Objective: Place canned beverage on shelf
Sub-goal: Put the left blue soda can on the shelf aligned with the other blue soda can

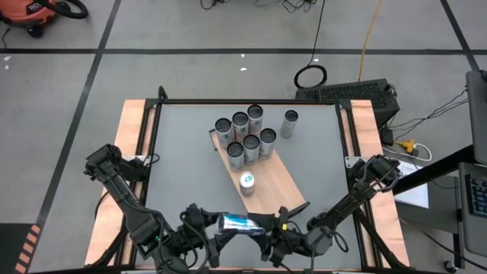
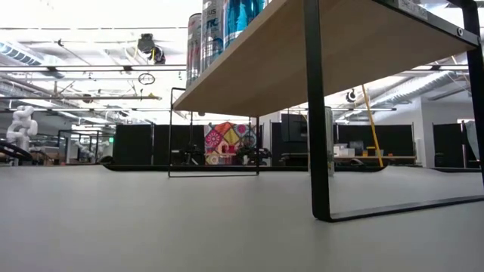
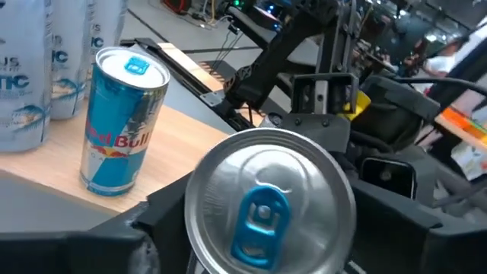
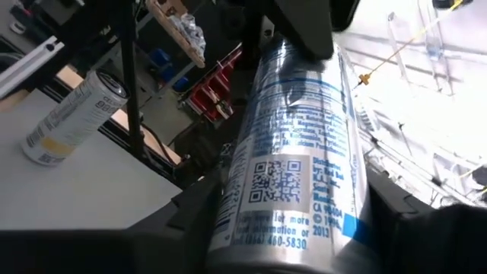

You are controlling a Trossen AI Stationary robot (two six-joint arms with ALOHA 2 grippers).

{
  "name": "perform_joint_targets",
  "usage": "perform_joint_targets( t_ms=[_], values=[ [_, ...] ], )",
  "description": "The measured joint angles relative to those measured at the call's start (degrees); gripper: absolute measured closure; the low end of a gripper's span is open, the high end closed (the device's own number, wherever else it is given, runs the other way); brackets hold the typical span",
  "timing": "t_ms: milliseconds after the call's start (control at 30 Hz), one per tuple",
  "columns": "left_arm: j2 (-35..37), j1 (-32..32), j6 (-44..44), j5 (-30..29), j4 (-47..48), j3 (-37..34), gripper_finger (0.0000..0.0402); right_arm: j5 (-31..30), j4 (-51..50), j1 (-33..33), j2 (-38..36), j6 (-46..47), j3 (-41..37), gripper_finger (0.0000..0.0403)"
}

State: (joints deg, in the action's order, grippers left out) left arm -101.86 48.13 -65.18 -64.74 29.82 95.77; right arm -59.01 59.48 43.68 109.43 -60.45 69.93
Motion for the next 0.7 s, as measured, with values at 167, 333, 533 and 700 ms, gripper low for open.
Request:
perform_joint_targets(
  t_ms=[167, 333, 533, 700],
  values=[
    [0.0, 0.0, 7.6, 0.0, -3.1, 0.0, 0.0054, -2.2, 0.6, 1.1, -0.1, 2.7, 0.0, 0.0217],
    [0.0, 0.0, 16.8, 0.0, -5.4, 0.0, 0.0032, -2.7, 3.3, 2.6, -0.1, 3.3, 0.0, 0.0222],
    [0.0, 0.8, 25.2, 0.1, -5.5, 0.0, 0.0031, -2.9, 4.4, 5.8, -1.2, 8.5, 0.0, 0.0218],
    [0.0, 0.8, 29.2, 0.2, -5.4, 0.0, 0.0031, -5.7, 4.2, 6.9, -2.1, 12.2, 0.0, 0.0222]
  ],
)
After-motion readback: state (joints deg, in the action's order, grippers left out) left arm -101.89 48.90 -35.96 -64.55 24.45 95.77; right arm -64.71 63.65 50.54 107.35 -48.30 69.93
